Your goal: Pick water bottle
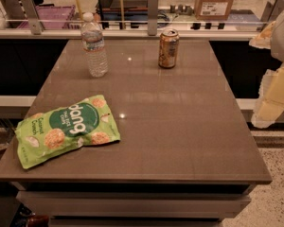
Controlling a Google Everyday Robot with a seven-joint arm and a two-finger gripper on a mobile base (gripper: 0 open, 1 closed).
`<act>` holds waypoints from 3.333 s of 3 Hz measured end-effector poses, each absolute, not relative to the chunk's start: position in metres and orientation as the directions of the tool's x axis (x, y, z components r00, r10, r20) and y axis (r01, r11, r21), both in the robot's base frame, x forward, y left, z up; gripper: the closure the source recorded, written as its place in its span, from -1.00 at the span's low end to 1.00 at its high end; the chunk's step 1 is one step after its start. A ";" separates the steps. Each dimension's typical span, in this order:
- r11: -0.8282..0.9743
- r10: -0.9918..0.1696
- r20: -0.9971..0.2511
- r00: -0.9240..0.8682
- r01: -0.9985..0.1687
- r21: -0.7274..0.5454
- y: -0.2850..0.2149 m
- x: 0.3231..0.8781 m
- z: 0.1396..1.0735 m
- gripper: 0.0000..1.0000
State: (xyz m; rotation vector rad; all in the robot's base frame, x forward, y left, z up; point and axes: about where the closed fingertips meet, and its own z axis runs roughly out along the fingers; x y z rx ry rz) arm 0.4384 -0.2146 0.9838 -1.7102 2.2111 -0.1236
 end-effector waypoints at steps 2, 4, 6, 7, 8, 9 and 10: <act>0.279 -0.946 -0.250 -0.206 -0.911 -0.305 -0.207 0.442 0.997 -1.00; 0.401 -0.864 -0.439 -0.248 -0.866 -0.300 -0.194 0.453 1.023 -1.00; 0.544 -0.678 -0.694 -0.241 -0.800 -0.254 -0.171 0.470 1.035 -1.00; 0.602 -0.588 -0.782 -0.207 -0.758 -0.252 -0.149 0.484 1.043 -1.00; 0.631 -0.550 -0.814 -0.184 -0.730 -0.262 -0.144 0.494 1.052 -1.00; 0.631 -0.551 -0.814 -0.184 -0.730 -0.263 -0.144 0.494 1.052 -1.00; 0.607 -0.557 -0.816 -0.152 -0.745 -0.276 -0.125 0.496 1.054 -1.00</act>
Offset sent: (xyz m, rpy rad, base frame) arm 0.0104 0.0172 0.0280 0.0722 -0.0863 0.0014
